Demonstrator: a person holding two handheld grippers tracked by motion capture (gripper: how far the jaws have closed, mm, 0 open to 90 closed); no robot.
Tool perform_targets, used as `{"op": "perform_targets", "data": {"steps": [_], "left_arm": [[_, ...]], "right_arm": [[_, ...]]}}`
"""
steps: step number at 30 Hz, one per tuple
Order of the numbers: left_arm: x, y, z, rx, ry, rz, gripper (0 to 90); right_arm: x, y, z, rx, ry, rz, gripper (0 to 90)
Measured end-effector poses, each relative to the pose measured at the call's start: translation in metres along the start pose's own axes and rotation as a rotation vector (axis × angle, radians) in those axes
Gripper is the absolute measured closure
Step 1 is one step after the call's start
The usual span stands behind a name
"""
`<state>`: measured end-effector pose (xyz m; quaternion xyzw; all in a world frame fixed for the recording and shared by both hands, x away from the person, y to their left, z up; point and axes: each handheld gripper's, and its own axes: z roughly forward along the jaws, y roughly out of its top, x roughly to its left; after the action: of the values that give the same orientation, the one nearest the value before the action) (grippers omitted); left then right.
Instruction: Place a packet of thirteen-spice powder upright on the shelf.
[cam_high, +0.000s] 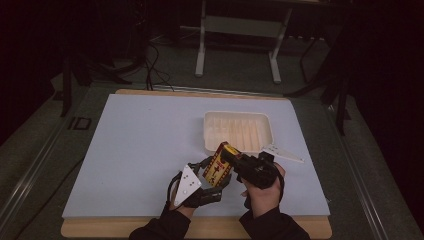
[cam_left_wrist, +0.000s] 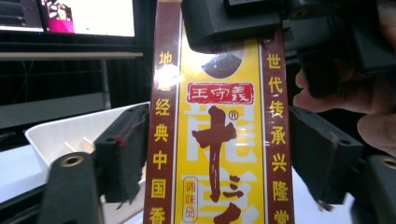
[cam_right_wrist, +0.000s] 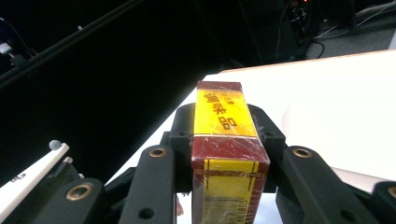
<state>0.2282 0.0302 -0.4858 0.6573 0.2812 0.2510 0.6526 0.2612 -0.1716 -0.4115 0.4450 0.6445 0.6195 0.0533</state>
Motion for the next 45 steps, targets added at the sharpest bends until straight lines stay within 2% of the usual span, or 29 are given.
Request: {"op": "perform_targets", "data": {"steps": [1,6,11,14,17,20,25,32,34,37,45], "left_arm": [[0.0,0.001,0.001,0.02,-0.007,-0.01,19.4],[0.002,0.003,0.0,0.041,-0.006,-0.013,16.4],[0.003,0.004,-0.002,0.058,-0.012,-0.018,16.2],[0.003,0.006,-0.003,0.085,-0.011,-0.021,15.5],[0.006,0.008,-0.005,0.116,-0.02,-0.045,11.6],[0.01,0.009,-0.008,0.16,-0.01,-0.067,7.1],[0.016,0.008,-0.015,0.22,-0.02,-0.101,3.0],[0.014,0.002,-0.026,0.316,0.027,-0.096,2.9],[0.011,0.001,-0.028,0.337,0.05,-0.071,2.6],[0.008,0.001,-0.031,0.34,0.07,-0.058,2.2],[0.007,-0.006,-0.031,0.341,0.081,-0.068,2.1]], "right_arm": [[0.0,0.001,-0.001,-0.003,-0.007,-0.02,67.7],[0.002,0.005,-0.003,-0.017,-0.028,-0.063,67.7],[0.002,0.01,-0.005,-0.033,-0.035,-0.073,67.7],[0.001,0.013,-0.005,-0.039,-0.051,-0.088,67.7],[0.001,0.016,-0.005,-0.047,-0.071,-0.126,67.7],[0.001,0.018,-0.005,-0.063,-0.096,-0.165,67.7],[0.0,0.025,-0.006,-0.088,-0.141,-0.202,67.7],[-0.007,0.038,-0.006,-0.149,-0.238,-0.276,67.7],[-0.01,0.04,-0.003,-0.15,-0.263,-0.286,67.7],[-0.013,0.042,0.004,-0.154,-0.289,-0.3,67.7],[-0.017,0.051,0.025,-0.192,-0.365,-0.351,67.7]]}}
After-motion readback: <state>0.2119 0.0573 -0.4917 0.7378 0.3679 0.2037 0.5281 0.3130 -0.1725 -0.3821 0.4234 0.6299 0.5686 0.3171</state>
